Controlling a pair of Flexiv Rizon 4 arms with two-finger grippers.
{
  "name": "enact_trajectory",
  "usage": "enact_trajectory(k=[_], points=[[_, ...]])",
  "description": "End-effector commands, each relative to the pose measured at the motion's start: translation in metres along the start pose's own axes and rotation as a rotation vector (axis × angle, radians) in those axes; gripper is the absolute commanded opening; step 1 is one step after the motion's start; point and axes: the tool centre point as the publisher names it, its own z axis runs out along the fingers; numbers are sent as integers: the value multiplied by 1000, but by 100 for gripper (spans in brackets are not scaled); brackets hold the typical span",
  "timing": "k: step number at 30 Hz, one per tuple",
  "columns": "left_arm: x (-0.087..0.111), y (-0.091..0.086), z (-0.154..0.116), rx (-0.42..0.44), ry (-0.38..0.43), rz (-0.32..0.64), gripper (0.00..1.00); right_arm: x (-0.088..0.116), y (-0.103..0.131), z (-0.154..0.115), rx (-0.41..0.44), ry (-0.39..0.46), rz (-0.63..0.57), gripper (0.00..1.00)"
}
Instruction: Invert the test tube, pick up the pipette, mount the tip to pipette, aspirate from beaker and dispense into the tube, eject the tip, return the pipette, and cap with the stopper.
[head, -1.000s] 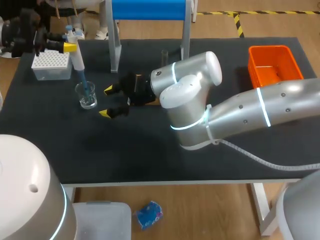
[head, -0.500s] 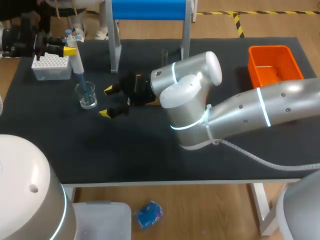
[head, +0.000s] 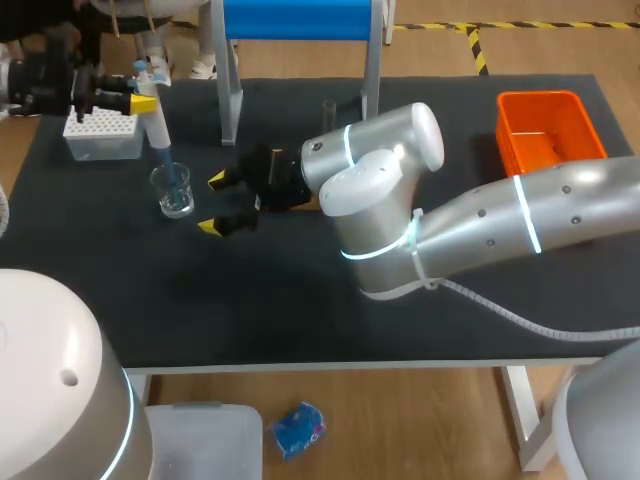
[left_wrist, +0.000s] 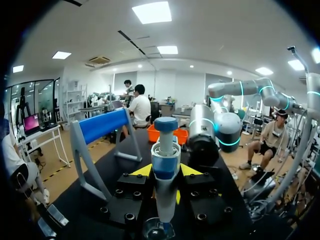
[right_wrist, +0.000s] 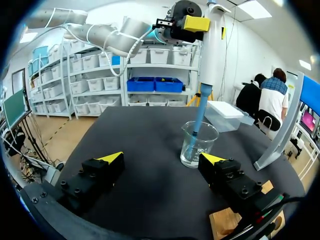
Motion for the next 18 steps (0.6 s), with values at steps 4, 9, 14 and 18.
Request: enact_trajectory(k=[4, 9, 14, 18], points=[[-4, -1, 2, -3, -2, 5, 0, 0, 0, 1, 0, -1, 0, 100], [-4, -2, -3, -15, -20, 0, 0, 0, 0, 1, 0, -1, 0, 100], [-4, -2, -6, -20, -29, 0, 0, 0, 0, 1, 0, -1, 0, 100], [-3, -2, -7, -18, -32, -1, 0, 0, 0, 1, 0, -1, 0, 100]])
